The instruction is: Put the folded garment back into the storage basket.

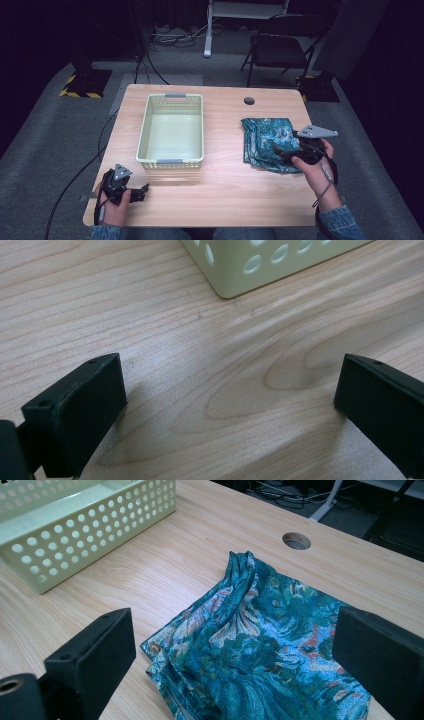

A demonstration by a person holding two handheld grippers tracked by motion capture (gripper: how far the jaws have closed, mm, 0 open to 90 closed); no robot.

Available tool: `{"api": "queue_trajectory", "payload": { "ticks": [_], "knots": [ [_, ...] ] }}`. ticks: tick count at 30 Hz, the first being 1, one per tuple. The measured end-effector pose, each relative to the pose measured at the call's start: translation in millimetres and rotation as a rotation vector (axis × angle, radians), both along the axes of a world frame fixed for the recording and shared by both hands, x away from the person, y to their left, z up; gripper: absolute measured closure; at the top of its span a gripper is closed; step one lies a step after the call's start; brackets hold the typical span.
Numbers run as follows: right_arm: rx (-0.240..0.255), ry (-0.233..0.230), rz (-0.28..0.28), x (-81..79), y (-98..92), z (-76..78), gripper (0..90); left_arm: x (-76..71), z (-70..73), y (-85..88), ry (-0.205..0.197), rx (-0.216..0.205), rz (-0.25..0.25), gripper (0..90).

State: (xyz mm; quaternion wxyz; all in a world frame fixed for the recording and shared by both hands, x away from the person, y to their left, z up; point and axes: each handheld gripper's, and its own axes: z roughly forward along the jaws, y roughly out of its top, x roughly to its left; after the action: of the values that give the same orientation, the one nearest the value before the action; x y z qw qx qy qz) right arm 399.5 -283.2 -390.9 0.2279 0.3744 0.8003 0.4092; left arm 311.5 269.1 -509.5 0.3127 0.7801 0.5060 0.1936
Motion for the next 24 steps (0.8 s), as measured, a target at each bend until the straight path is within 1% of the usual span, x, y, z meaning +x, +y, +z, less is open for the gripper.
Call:
{"api": "queue_trajectory", "payload": {
  "ticks": [1,4,6,10,16,24],
  "knots": [
    [0.012,-0.001,-0.001,1.9,1.4,0.0,4.3,0.0,0.0,0.0,0.000,0.001,0.000,0.2],
    [0.017,0.001,0.003,3.8,3.5,-0.4,4.6,0.0,0.0,0.0,0.000,0.000,0.000,0.2],
    [0.014,0.002,0.005,5.8,5.6,-1.2,4.7,0.0,0.0,0.0,0.000,0.001,0.000,0.2],
    [-0.012,0.014,0.026,11.1,11.3,-2.5,7.2,0.0,0.0,0.0,0.000,0.001,0.000,0.2],
    [-0.011,0.024,0.039,16.3,17.5,-5.1,8.5,0.0,0.0,0.0,0.000,0.001,0.000,0.2],
    [-0.009,0.040,0.031,24.0,24.1,-11.9,9.1,0.0,0.1,0.0,0.000,0.001,0.000,0.2]
  ]
}}
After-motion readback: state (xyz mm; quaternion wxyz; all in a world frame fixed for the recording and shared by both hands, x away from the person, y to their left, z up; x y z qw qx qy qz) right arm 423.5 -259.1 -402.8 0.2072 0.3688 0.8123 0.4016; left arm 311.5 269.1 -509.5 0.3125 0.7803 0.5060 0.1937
